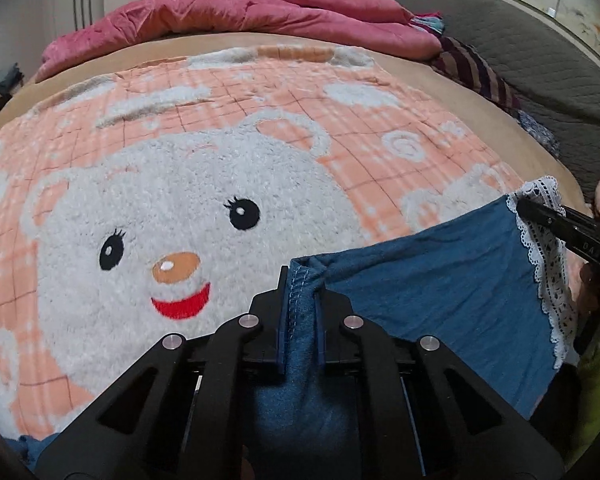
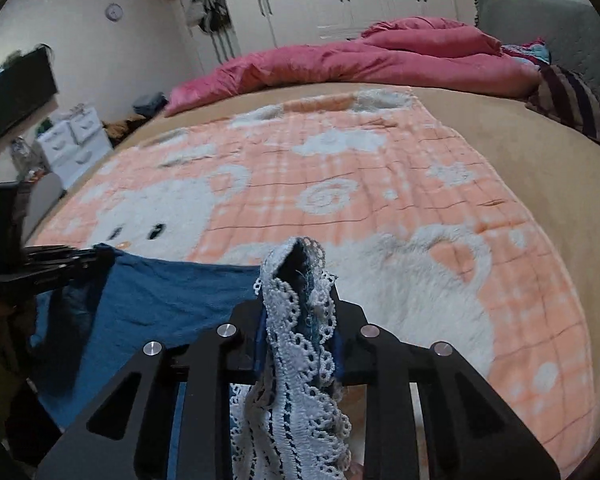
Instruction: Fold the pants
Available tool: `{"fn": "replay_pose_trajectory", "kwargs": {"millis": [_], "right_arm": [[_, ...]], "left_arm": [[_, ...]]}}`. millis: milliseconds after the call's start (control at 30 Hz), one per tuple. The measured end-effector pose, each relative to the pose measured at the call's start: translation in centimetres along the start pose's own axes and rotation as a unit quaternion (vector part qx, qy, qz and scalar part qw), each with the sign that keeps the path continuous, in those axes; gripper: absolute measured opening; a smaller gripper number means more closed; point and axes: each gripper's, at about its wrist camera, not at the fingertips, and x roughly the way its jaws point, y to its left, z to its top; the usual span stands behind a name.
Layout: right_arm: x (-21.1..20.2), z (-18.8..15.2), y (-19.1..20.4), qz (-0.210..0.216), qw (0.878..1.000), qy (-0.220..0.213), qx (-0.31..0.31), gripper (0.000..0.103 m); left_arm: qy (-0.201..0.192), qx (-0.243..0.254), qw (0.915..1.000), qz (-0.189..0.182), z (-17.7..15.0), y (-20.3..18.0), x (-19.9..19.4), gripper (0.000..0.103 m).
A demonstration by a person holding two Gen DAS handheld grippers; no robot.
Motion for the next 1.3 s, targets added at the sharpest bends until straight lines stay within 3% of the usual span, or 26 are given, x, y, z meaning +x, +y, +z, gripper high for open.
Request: {"fn": "replay_pose_trajectory", "kwargs": {"millis": [133, 233, 333, 367, 433, 567, 667, 767, 900, 1133, 1300], "right_arm": [[3.2, -0.3, -0.4, -0.028, 0.998, 0.058, -0.014, 0.024], [4.3, -0.9, -0.5, -0.043, 0.996, 0.075, -0.022, 0.032], [4.0, -1.0, -1.0, -0.071, 0.995, 0.064, -0.015, 0.054], [3.9, -1.1, -1.2, -0.077, 0.995, 0.061, -0.011, 0.056], [2.8, -1.3, -2.0, -0.080, 0.996, 0.041, 0.006, 0.060], [-1.6, -1.9, -2.7, -0.090, 0.995, -0.018, 0.040, 0.062], [-5.0, -2.2, -2.1, -0.090, 0.993, -0.059, 0.046, 0.064], [-7.2, -3.7, -0.5, -0.085, 0.994, -0.068, 0.031, 0.066], [-8.3, -6.3, 2.5, -0.090, 0.995, -0.041, -0.005, 0.066], [-7.2, -8.8, 10.6, -0.053, 0.991, 0.017, -0.119, 0.066], [-4.5, -10.6, 10.9, -0.105, 0.981, 0.103, -0.127, 0.066]], "left_arm": [[0.015, 0.017, 0.9992, 0.032, -0.3, -0.4, 2.4, 0.004], [0.021, 0.009, 0.9991, 0.035, -0.9, 0.1, 3.6, 0.008], [0.013, -0.013, 0.9995, 0.024, -1.0, 1.1, 3.4, 0.015], [0.009, -0.018, 0.9994, 0.028, -1.0, 1.4, 3.2, 0.019], [0.000, -0.031, 0.9989, 0.035, -1.0, 2.1, 2.2, 0.029], [-0.025, -0.051, 0.9975, 0.043, -1.9, 2.7, -1.1, 0.031], [-0.041, -0.060, 0.9966, 0.038, -3.7, 3.0, -4.0, 0.039], [-0.047, -0.081, 0.9949, 0.038, -6.3, 3.8, -7.0, 0.044], [-0.049, -0.083, 0.9934, 0.061, -9.8, 4.6, -10.3, 0.047], [-0.029, -0.050, 0.9901, 0.128, -13.5, 3.8, -11.7, 0.059], [-0.009, -0.064, 0.9870, 0.147, -15.3, 5.7, -11.1, 0.060]]}}
